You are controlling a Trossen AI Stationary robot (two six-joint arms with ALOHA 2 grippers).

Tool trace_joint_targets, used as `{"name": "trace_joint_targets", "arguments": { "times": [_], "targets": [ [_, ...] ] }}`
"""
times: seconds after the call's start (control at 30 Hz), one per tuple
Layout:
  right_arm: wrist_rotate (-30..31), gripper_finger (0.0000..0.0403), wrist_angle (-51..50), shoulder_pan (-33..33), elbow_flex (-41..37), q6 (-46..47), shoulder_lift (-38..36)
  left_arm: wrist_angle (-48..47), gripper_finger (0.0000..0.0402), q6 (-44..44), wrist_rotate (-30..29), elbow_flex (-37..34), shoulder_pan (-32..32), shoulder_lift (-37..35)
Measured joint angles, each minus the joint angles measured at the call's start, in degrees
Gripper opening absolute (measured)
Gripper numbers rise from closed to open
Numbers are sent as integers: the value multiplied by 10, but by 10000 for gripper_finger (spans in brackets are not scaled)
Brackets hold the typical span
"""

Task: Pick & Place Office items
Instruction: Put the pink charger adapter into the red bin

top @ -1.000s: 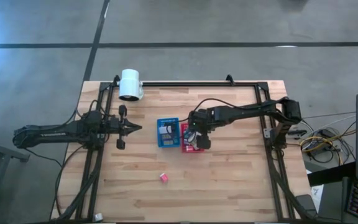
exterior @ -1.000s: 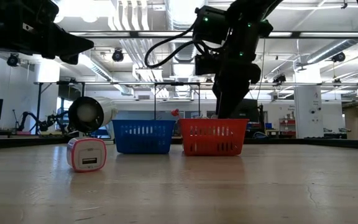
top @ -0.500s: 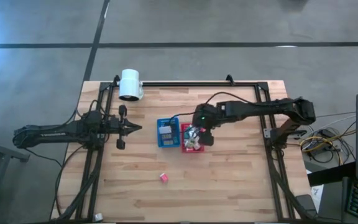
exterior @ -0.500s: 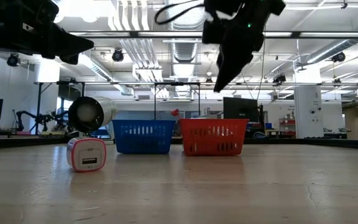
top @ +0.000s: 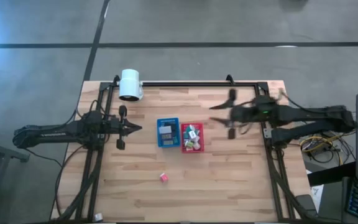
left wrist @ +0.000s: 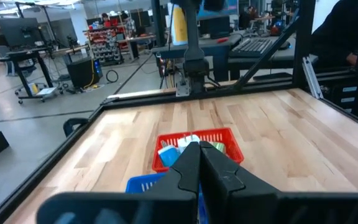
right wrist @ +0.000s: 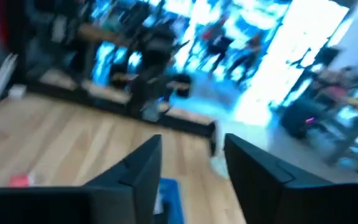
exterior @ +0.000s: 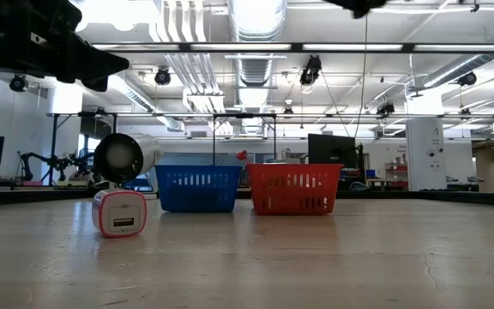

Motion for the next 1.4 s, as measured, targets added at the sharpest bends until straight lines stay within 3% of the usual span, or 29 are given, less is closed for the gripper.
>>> {"name": "trace_joint_targets", "arguments": {
  "times": [0.2,0.3,0.5,0.77,0.97,1.4],
  "targets": [
    [-130,56,34,-69,-111,75,-175,0,14,6,0,-7,0,0],
    [-161,16,79,-81,-169,95,-237,5,14,7,0,-8,0,0],
    [-163,9,112,-82,-273,103,-324,7,14,5,0,-9,0,0],
    [-163,8,177,-83,-367,132,-368,26,14,1,-19,-22,0,0],
    [-117,8,185,-83,-389,146,-376,26,13,-4,-23,-24,0,0],
    [-118,8,183,-130,-416,144,-374,26,10,0,-37,-26,0,0]
  ]
}}
